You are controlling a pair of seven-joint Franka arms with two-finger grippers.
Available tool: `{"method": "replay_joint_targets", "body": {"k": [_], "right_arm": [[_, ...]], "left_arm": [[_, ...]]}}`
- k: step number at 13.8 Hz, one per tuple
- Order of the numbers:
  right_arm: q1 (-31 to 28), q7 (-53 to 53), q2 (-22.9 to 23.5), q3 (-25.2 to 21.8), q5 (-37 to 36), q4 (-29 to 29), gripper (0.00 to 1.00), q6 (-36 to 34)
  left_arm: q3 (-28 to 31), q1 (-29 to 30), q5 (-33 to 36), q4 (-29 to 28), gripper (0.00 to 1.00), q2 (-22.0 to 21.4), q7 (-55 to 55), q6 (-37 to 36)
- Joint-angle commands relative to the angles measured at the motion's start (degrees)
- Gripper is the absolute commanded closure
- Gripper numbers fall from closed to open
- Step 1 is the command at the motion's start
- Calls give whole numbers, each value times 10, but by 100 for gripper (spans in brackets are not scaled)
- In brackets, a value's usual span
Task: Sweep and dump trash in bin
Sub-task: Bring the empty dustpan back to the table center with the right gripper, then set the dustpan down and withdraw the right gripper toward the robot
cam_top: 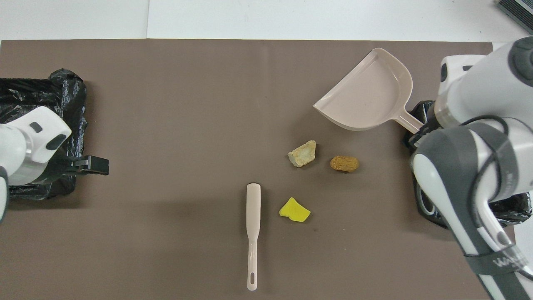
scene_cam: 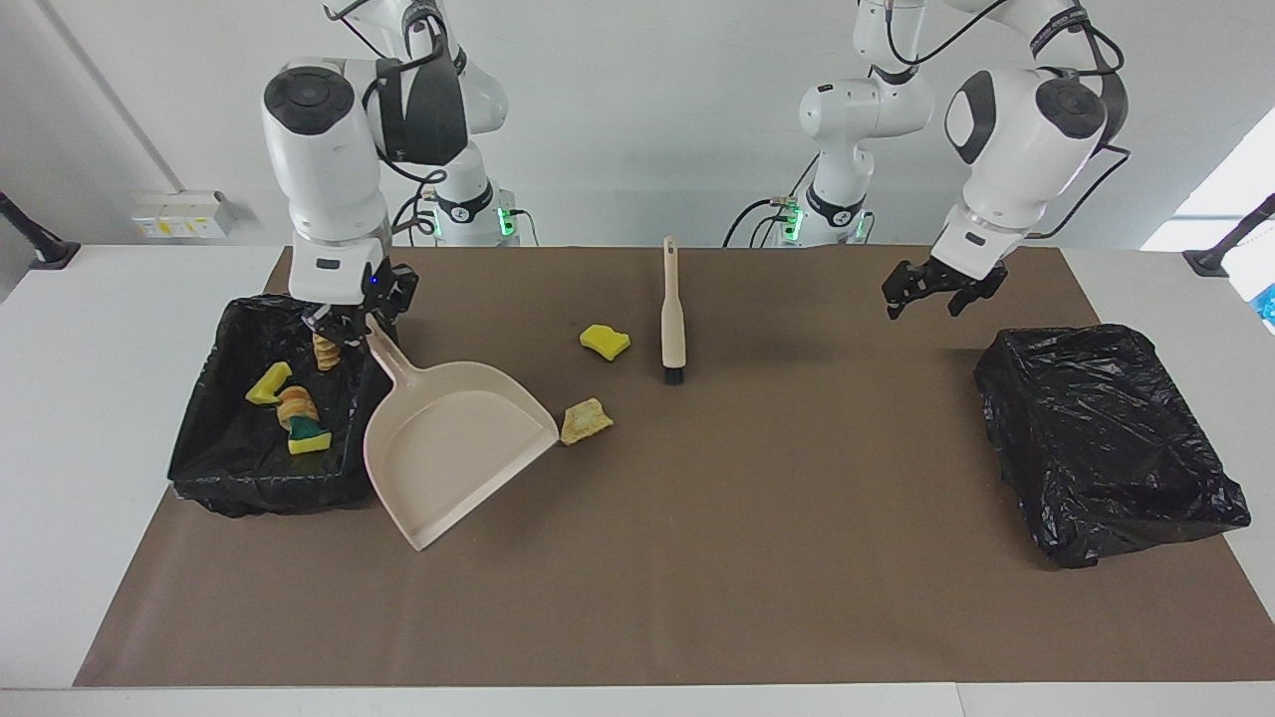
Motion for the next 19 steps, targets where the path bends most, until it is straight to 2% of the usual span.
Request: {"method": "replay_joint_targets", "body": {"k": [1,5,8,11,14,17,18,19], "right_arm": [[52,164,48,-2,24,24,100,33],[114,326,120,-2,20,78,100,72],[172,441,189,-6,17,139,100,87],[237,561,254,-10,-15,167,100,137],[260,634,300,-8,-25,203,100,174],[269,688,305,-7,-24,202,98,190],[270,687,301,-6,-23,199,53,186],[268,685,298,-6,-17,198,1,186]], "left_arm": [[-8,31,7,71,0,2,33,-90],[-8,30,8,163,0,7,32,-199],[-9,29,10,215,0,22,30,-247],[-9,30,7,210,0,22,31,-240],[-9,27,8,212,0,23,30,-238],[-9,25,13,216,0,21,30,-243],[-9,29,12,216,0,21,31,-244],[-8,27,11,215,0,18,32,-246]]}}
